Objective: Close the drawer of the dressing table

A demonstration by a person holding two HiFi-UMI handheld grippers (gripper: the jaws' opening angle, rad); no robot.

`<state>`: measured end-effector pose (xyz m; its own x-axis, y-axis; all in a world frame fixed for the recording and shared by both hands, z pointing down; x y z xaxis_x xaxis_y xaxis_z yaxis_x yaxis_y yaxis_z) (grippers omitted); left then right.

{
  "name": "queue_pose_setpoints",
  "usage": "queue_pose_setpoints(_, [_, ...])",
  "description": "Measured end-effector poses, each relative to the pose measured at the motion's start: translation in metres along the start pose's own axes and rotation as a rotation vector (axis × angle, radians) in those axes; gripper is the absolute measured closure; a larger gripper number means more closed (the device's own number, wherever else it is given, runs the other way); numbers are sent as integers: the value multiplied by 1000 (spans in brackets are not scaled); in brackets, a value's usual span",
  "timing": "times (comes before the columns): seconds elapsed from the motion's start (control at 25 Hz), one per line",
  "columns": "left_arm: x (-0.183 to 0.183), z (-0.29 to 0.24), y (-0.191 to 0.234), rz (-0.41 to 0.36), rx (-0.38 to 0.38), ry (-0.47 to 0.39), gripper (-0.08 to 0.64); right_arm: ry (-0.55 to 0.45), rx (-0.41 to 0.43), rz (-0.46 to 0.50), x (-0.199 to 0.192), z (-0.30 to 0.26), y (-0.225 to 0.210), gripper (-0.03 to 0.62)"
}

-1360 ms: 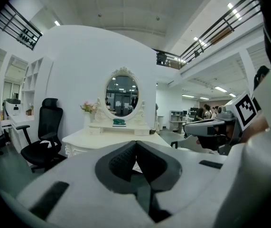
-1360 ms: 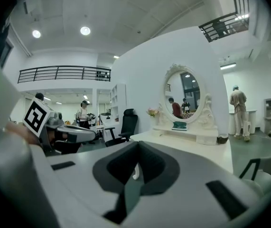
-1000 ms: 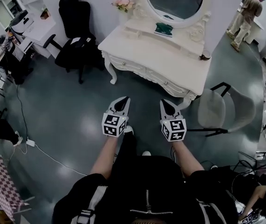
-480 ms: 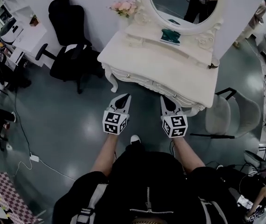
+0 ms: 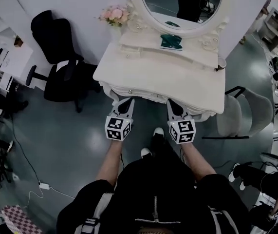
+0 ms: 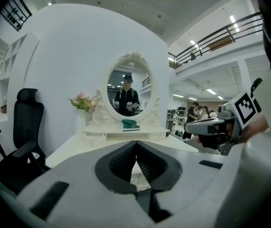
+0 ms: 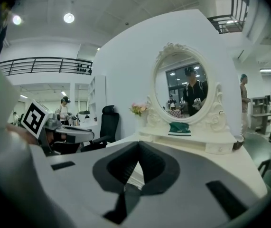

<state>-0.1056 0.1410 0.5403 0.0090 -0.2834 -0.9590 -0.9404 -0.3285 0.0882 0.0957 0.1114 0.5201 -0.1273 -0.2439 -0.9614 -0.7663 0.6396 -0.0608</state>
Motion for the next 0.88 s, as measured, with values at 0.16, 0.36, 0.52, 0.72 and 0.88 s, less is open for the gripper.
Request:
queue_pose_setpoints(0.16, [-1,-32,21,5,-20,24,555,11,-29,-39,-4,-28,-17,591])
queue_pose_setpoints(0.36, [8,-83,48,-6,-45,44,555,6,-49,-62,5,-81,-47,591])
queue_pose_setpoints(0.52, [27,-128,75,-22,-51,53,555,-3,-51,-75,21,-130,-74,591])
queue_pose_setpoints(0.72, [53,-186,113,-29,-50,69,555,-1,-49,-93,45,-195,-108,591])
queue_pose_setpoints(0.88, [76,-232,131,-39,-55,64,555,-11,-56,-93,67,-234,-138,591])
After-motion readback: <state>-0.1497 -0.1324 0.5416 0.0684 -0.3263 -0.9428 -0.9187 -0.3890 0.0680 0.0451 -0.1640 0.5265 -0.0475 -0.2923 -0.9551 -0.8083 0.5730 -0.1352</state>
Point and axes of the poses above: the fingertips, and each gripper's own axes: z backward along the fingers, y to its left, x out of its top, the point moved 4 cm from there along z, backward along the fingers, and after that the axes turned 2 degrees about y, right-handed, at the moved point
